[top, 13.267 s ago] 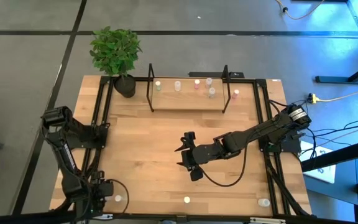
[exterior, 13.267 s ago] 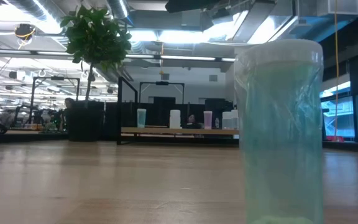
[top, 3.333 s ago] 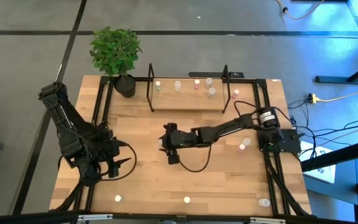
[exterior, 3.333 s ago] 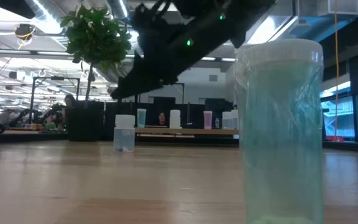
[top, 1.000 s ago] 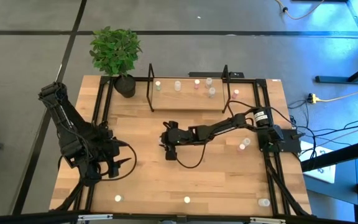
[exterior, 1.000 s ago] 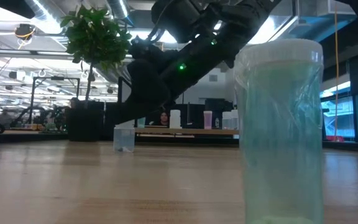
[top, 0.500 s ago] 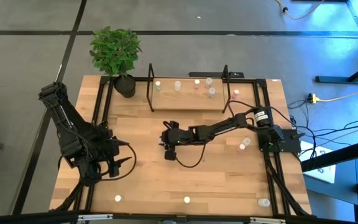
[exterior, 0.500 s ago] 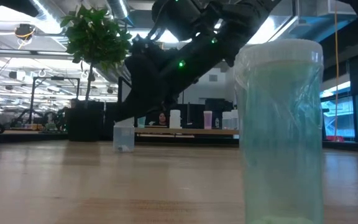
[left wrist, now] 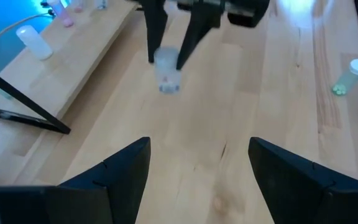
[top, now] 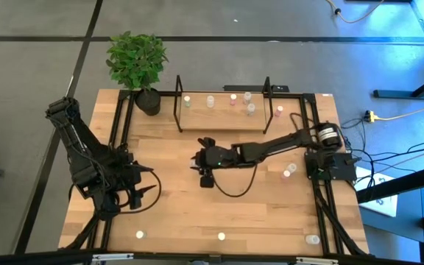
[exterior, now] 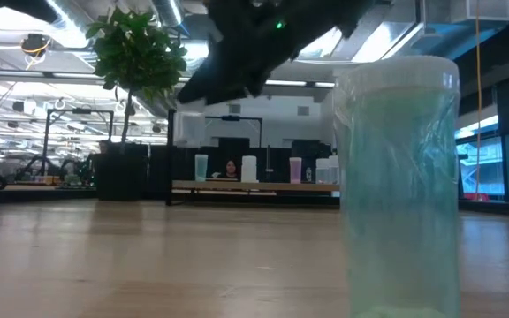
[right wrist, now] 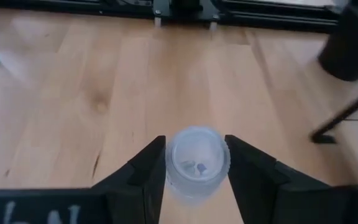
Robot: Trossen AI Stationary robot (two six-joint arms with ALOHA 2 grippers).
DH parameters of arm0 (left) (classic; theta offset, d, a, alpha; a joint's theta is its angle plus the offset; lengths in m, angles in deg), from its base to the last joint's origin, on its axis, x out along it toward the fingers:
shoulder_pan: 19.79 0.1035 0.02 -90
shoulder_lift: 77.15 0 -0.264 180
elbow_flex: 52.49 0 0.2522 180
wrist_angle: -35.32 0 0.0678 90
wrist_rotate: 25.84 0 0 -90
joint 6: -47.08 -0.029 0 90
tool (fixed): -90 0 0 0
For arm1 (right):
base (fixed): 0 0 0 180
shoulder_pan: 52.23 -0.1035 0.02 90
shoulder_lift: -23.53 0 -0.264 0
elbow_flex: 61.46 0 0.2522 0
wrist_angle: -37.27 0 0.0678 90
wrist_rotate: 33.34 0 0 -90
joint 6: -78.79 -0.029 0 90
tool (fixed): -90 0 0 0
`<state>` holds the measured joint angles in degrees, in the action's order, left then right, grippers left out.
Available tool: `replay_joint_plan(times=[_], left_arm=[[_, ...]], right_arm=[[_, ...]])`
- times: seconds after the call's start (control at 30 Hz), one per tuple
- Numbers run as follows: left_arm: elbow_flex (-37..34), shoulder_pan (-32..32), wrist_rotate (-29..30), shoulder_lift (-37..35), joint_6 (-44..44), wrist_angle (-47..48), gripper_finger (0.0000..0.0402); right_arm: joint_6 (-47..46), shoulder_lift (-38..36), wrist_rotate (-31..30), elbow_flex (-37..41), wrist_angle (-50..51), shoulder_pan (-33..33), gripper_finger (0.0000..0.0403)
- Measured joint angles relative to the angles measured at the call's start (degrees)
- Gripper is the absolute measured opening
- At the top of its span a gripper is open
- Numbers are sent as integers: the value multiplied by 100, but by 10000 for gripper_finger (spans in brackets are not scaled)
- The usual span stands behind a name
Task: Pick and place medicine bottles onto shelf by color
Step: Put the transparent medicine bottle on the shelf aligned with the other transparent medicine bottle
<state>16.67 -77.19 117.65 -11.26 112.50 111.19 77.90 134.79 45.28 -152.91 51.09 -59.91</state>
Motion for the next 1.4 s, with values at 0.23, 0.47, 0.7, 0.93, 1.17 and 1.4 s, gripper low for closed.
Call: replay_joint_plan(times=[0.23,0.47,0.7,0.93,1.17,1.4], left_arm=[[0,1,160,0,-3,2,266],[0,1,181,7,-5,-2,266],[0,1,377,11,-8,5,266],[-4,126,639,11,-128,17,266],[-7,486,675,11,-303,4,266],[-7,720,557,11,-305,7,266]], right_arm=[[118,-707,-815,0,1219,15,151],[101,-1320,-1152,237,1707,17,150],[-357,-2229,-1822,1148,1837,14,154],[-1764,-3137,-2874,2158,1672,26,153],[-3199,-3090,-3680,2752,1530,306,154],[-4108,-2857,-4425,2900,1428,551,154]])
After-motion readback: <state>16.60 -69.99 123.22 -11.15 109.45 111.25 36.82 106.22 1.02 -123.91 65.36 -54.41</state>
